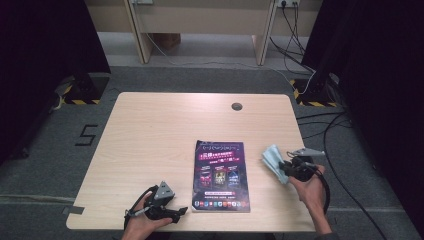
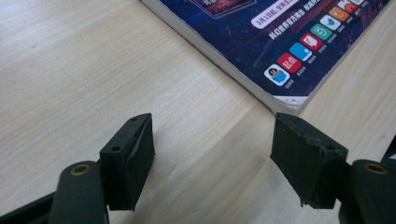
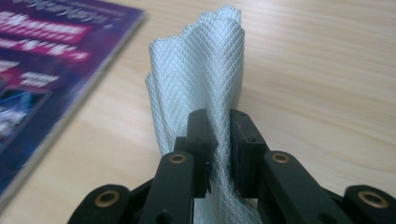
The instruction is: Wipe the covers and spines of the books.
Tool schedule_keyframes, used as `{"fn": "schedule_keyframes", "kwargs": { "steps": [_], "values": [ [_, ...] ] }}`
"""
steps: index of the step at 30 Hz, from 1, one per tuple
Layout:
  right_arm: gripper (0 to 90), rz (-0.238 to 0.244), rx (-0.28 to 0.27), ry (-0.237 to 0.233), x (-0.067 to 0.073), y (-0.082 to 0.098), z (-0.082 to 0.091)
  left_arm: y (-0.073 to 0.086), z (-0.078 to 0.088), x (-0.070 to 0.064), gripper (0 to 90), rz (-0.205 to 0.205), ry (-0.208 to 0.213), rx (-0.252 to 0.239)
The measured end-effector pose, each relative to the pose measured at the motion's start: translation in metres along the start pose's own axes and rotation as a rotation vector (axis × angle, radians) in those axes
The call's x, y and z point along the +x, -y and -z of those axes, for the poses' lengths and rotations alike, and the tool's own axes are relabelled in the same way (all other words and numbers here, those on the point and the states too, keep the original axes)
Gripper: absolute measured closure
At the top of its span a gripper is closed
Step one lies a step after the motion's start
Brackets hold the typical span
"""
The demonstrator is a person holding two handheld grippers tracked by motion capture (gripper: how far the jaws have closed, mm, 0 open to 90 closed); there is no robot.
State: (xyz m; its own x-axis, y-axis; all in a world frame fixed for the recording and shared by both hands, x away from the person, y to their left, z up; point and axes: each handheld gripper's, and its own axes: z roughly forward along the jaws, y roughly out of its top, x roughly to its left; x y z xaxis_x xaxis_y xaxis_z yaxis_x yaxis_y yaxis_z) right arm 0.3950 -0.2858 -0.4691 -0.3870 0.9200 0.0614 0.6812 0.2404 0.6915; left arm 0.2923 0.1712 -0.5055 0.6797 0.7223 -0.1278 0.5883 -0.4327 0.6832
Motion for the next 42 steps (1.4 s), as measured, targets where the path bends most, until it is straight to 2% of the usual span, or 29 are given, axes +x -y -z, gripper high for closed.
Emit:
{"fn": "schedule_keyframes", "kwargs": {
  "steps": [1, 7, 9, 14, 15, 18, 21, 22, 29, 36, 37, 40, 41, 42],
  "values": [
    [79.9, -0.023, -0.001, 0.017, -0.009, -0.002, -0.001, -0.002, 0.001, 0.001, 29.3, 0.009, -0.005, -0.015],
    [79.5, -0.06, 0.018, 0.044, -0.023, -0.004, -0.014, -0.013, -0.005, 0.005, 29.0, 0.027, -0.008, -0.052],
    [78.0, -0.083, 0.04, 0.056, -0.031, -0.003, -0.024, -0.016, -0.007, 0.006, 28.7, 0.034, -0.01, -0.062],
    [72.7, -0.102, 0.059, 0.052, -0.035, -0.001, -0.028, -0.023, -0.014, 0.007, 28.4, 0.032, -0.01, -0.075],
    [66.5, -0.114, 0.046, 0.052, -0.036, -0.001, -0.027, -0.025, -0.015, 0.007, 28.1, 0.031, -0.011, -0.074],
    [61.4, -0.131, 0.007, 0.057, -0.037, -0.003, -0.021, -0.029, -0.02, 0.008, 27.5, 0.033, -0.014, -0.074],
    [56.6, -0.124, -0.017, 0.054, -0.036, -0.006, -0.016, -0.032, -0.024, 0.008, 26.4, 0.034, -0.012, -0.076],
    [55.3, -0.133, -0.026, 0.056, -0.034, -0.007, -0.015, -0.033, -0.025, 0.009, 26.3, 0.033, -0.015, -0.073],
    [49.5, -0.107, -0.061, 0.028, -0.02, -0.013, -0.011, -0.035, -0.028, 0.01, 23.4, 0.031, -0.022, -0.072],
    [44.1, -0.055, -0.08, -0.017, 0.005, -0.016, -0.001, -0.034, -0.027, 0.014, 23.1, 0.04, -0.032, -0.08],
    [43.7, -0.061, -0.08, -0.021, 0.009, -0.016, 0.0, -0.034, -0.027, 0.014, 23.0, 0.04, -0.032, -0.08],
    [40.6, -0.024, -0.081, -0.044, 0.023, -0.018, 0.002, -0.034, -0.026, 0.015, 23.0, 0.043, -0.034, -0.081],
    [40.6, -0.024, -0.081, -0.044, 0.023, -0.018, 0.002, -0.034, -0.026, 0.015, 23.0, 0.043, -0.034, -0.081],
    [37.4, -0.009, -0.082, -0.055, 0.035, -0.02, 0.002, -0.034, -0.027, 0.016, 23.0, 0.046, -0.033, -0.082]
  ]
}}
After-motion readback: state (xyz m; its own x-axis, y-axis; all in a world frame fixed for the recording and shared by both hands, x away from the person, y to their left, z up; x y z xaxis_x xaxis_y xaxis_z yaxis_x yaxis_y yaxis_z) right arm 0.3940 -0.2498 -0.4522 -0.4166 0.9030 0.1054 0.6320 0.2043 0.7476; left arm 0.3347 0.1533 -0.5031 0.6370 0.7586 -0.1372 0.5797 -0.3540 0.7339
